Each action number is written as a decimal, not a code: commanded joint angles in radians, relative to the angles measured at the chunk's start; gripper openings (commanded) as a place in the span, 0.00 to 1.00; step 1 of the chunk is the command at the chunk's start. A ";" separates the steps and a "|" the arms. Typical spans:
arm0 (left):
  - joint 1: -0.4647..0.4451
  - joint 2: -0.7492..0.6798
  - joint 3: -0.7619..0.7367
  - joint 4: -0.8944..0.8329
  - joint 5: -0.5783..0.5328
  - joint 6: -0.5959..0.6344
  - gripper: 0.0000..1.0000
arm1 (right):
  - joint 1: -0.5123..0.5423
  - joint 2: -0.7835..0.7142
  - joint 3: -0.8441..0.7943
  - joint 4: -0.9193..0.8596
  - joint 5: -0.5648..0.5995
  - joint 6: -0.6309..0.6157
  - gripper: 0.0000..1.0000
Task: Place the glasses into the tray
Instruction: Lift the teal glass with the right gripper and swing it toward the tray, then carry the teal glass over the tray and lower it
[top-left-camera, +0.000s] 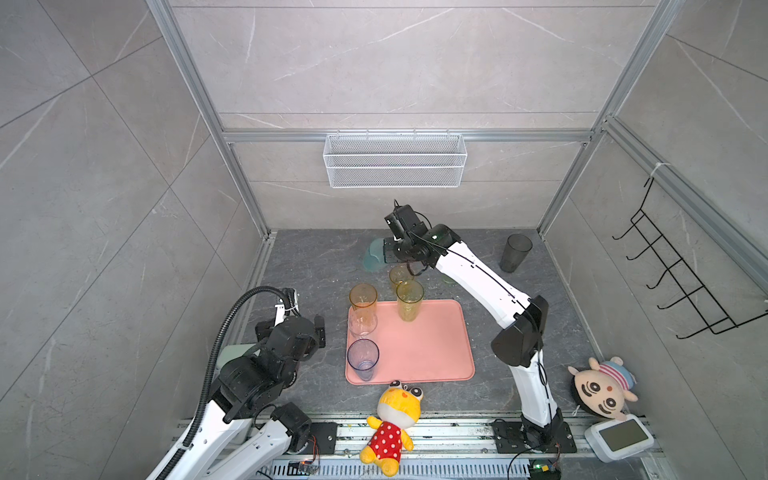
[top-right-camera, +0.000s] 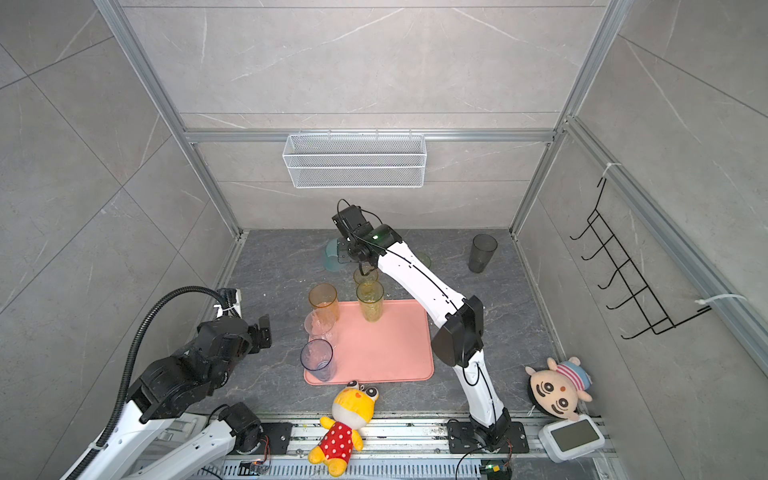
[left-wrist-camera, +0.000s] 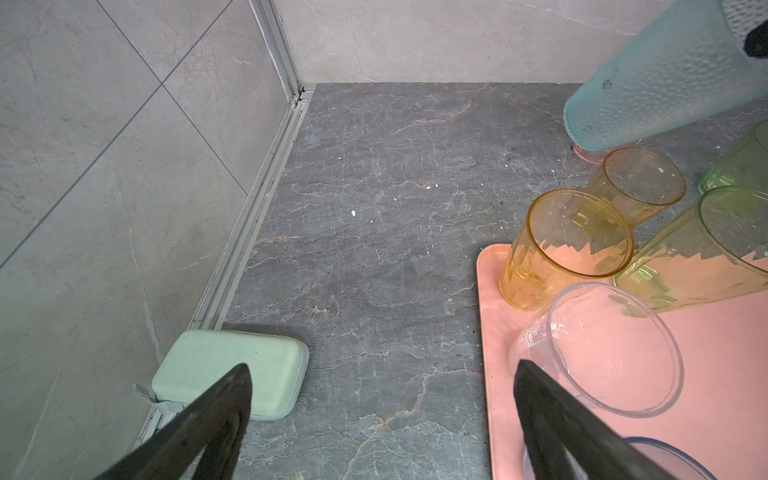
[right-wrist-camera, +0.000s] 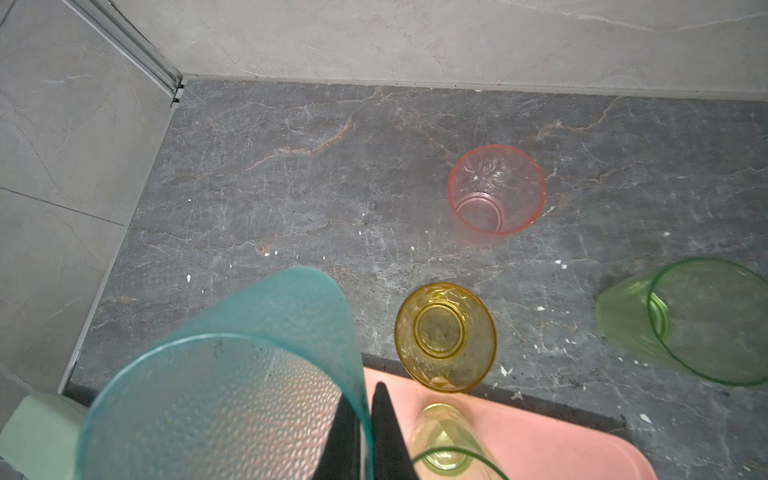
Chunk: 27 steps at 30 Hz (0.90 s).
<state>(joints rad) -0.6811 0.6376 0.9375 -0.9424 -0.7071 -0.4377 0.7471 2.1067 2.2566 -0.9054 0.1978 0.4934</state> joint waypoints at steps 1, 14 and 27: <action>-0.006 -0.013 -0.003 -0.001 -0.034 -0.025 0.98 | -0.002 -0.149 -0.106 0.086 0.029 -0.018 0.00; -0.008 -0.021 -0.001 -0.002 -0.040 -0.027 0.98 | -0.002 -0.406 -0.284 -0.088 0.046 -0.076 0.00; -0.009 -0.021 0.001 -0.005 -0.052 -0.029 0.97 | 0.008 -0.553 -0.445 -0.205 -0.027 -0.091 0.00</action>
<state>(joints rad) -0.6857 0.6247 0.9375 -0.9432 -0.7319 -0.4393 0.7479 1.6218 1.8484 -1.0874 0.1902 0.4206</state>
